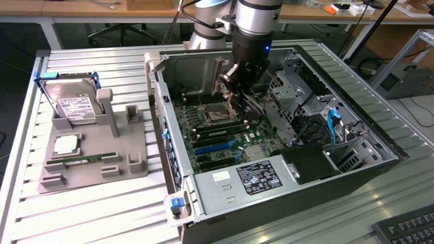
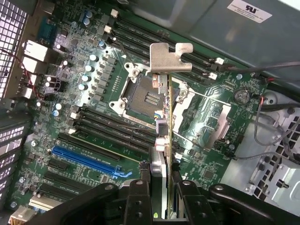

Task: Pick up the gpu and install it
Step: 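Insert the gpu into the slot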

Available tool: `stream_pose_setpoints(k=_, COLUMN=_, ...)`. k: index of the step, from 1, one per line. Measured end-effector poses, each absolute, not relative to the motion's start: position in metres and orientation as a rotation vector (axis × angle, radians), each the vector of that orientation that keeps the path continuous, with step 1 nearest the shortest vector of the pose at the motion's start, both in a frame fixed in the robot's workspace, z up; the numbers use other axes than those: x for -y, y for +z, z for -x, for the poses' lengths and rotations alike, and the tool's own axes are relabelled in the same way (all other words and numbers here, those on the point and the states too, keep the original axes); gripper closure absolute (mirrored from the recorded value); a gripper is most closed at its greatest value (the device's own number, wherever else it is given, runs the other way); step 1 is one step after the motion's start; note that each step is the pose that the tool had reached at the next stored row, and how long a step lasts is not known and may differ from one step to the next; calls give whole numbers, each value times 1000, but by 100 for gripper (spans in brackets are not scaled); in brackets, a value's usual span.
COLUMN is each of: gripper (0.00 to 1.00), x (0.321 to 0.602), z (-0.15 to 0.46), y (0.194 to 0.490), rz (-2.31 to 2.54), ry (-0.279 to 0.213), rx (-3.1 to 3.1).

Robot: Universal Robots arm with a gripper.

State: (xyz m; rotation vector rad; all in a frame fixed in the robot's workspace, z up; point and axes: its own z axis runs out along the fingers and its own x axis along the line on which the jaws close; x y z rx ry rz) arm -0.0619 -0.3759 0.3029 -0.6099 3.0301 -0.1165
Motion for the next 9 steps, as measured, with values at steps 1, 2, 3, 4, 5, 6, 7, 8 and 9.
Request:
stream_pose_setpoints(k=1, gripper=73, x=376, z=62, y=303, rz=617, ry=-116, rx=-3028)
stream_pose_setpoints(k=2, gripper=73, x=376, z=62, y=303, rz=623, ry=-116, rx=-3027)
stream_pose_setpoints(k=3, gripper=73, x=376, z=62, y=303, rz=629, ry=-116, rx=-3026)
stream_pose_setpoints(k=4, gripper=73, x=376, z=62, y=303, rz=635, ry=-116, rx=-3024)
stream_pose_setpoints(k=5, gripper=73, x=376, z=62, y=303, rz=641, ry=-116, rx=-3023)
stream_pose_setpoints(k=6, gripper=73, x=376, z=62, y=303, rz=647, ry=-116, rx=-3022)
stream_pose_setpoints(k=7, gripper=73, x=376, z=62, y=303, rz=653, ry=-115, rx=-3020)
stream_pose_setpoints(k=8, gripper=73, x=376, z=62, y=303, rz=659, ry=-115, rx=-3019)
stream_pose_setpoints(k=9, gripper=73, x=376, z=62, y=303, rz=665, ry=-115, rx=-3017)
